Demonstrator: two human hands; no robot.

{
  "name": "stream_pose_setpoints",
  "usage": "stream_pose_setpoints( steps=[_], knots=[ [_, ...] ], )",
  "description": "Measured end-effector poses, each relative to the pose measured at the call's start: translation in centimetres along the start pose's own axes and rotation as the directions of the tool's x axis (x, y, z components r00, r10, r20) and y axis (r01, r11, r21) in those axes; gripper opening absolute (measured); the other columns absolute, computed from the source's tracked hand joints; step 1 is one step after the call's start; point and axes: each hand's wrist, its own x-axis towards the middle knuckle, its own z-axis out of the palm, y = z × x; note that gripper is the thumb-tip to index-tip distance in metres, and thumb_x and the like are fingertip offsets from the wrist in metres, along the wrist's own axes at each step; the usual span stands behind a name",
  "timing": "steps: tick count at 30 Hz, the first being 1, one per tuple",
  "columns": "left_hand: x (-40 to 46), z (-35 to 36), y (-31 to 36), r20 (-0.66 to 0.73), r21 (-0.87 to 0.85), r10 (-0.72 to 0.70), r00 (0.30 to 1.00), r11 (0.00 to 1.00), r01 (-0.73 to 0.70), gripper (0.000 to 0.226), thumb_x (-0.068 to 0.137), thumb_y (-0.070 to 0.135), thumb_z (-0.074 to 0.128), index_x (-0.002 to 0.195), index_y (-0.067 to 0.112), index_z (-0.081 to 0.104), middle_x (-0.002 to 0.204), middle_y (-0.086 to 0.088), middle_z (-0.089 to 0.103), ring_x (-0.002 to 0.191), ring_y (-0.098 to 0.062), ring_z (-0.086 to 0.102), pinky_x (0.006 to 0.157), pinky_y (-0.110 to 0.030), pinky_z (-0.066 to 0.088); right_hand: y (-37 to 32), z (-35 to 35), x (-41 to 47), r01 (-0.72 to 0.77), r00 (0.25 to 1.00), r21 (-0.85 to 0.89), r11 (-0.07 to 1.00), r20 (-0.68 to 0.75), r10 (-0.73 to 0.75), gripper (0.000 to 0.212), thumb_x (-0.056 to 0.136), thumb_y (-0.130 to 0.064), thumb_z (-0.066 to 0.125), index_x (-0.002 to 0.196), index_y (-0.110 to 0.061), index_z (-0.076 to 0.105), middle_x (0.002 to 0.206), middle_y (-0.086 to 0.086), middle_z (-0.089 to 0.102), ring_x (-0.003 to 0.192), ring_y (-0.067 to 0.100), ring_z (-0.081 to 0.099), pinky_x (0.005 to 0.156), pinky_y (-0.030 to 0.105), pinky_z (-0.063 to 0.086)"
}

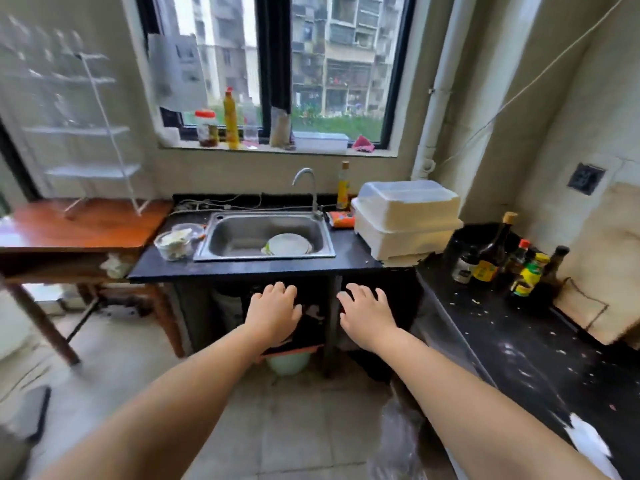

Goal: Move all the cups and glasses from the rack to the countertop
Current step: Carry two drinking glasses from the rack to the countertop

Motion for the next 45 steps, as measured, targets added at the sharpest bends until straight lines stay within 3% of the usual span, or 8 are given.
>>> stream_pose_setpoints(
  steps=[10, 15, 21, 26, 32, 36, 45],
  knots=[
    [-3.2, -3.0, -19.7, -0.034, -0.043, -0.416, 0.909, 0.909, 0.414, 0.032, 0.093, 0.039, 0.042, 0.115, 0.018, 0.052, 0.117, -0.006, 0.055, 0.113, -0.025, 0.051, 0.093, -0.042, 0.045, -18.9, 0.7, 13.1, 0.383, 0.924, 0.031, 0.923, -0.021, -0.383, 0.045, 0.095, -0.033, 0.042, 0.137, -0.018, 0.040, 0.151, 0.009, 0.033, 0.139, 0.028, 0.030, 0.114, 0.052, 0.018],
    [-0.3, -4.5, -27.1, -0.056, -0.074, -0.518, 0.853, 0.854, 0.514, 0.030, 0.095, 0.038, 0.040, 0.108, 0.016, 0.056, 0.113, -0.007, 0.055, 0.108, -0.025, 0.052, 0.094, -0.044, 0.046, -24.8, 0.7, 21.4, 0.492, 0.870, 0.024, 0.870, -0.060, -0.490, 0.044, 0.094, -0.034, 0.043, 0.135, -0.019, 0.042, 0.146, 0.007, 0.038, 0.136, 0.027, 0.034, 0.112, 0.051, 0.021],
    [3.6, -6.1, -36.6, -0.110, -0.075, -0.616, 0.780, 0.788, 0.611, 0.031, 0.094, 0.037, 0.039, 0.113, 0.017, 0.053, 0.117, -0.006, 0.055, 0.113, -0.026, 0.051, 0.094, -0.042, 0.044, -31.8, 0.1, 32.5, 0.581, 0.812, -0.013, 0.813, -0.055, -0.581, 0.042, 0.092, -0.036, 0.043, 0.131, -0.019, 0.045, 0.140, 0.009, 0.044, 0.131, 0.029, 0.040, 0.107, 0.051, 0.028],
    [4.5, -6.7, -43.7, -0.111, -0.084, -0.686, 0.719, 0.728, 0.681, 0.033, 0.094, 0.039, 0.037, 0.116, 0.018, 0.052, 0.117, -0.005, 0.054, 0.112, -0.027, 0.051, 0.091, -0.041, 0.043, -38.3, 0.7, 38.7, 0.651, 0.756, -0.037, 0.758, -0.054, -0.652, 0.041, 0.092, -0.037, 0.043, 0.129, -0.019, 0.047, 0.134, 0.008, 0.048, 0.124, 0.029, 0.046, 0.098, 0.047, 0.041],
    [6.2, -8.2, -54.3, -0.135, -0.101, -0.730, 0.670, 0.683, 0.724, 0.032, 0.094, 0.039, 0.039, 0.112, 0.017, 0.053, 0.113, -0.007, 0.054, 0.107, -0.027, 0.052, 0.090, -0.042, 0.045, -48.7, 0.5, 45.6, 0.711, 0.702, 0.011, 0.703, -0.072, -0.709, 0.045, 0.094, -0.036, 0.044, 0.135, -0.020, 0.042, 0.145, 0.008, 0.039, 0.133, 0.029, 0.038, 0.109, 0.052, 0.027],
    [8.6, -9.6, -63.1, -0.162, -0.078, -0.711, 0.684, 0.700, 0.710, 0.031, 0.094, 0.037, 0.039, 0.111, 0.016, 0.054, 0.116, -0.008, 0.056, 0.110, -0.028, 0.051, 0.090, -0.042, 0.043, -55.9, 0.3, 51.1, 0.711, 0.699, 0.016, 0.703, -0.120, -0.705, 0.045, 0.095, -0.035, 0.043, 0.137, -0.019, 0.040, 0.148, 0.008, 0.037, 0.135, 0.028, 0.038, 0.111, 0.053, 0.027],
    [16.3, -14.4, -79.6, -0.224, -0.062, -0.579, 0.784, 0.811, 0.582, 0.034, 0.095, 0.033, 0.039, 0.117, 0.012, 0.054, 0.121, -0.008, 0.054, 0.112, -0.026, 0.050, 0.089, -0.039, 0.044, -67.2, -2.6, 63.4, 0.587, 0.805, 0.097, 0.803, -0.176, -0.567, 0.044, 0.095, -0.035, 0.043, 0.136, -0.019, 0.043, 0.146, 0.010, 0.041, 0.135, 0.028, 0.039, 0.111, 0.051, 0.028]
  ],
)
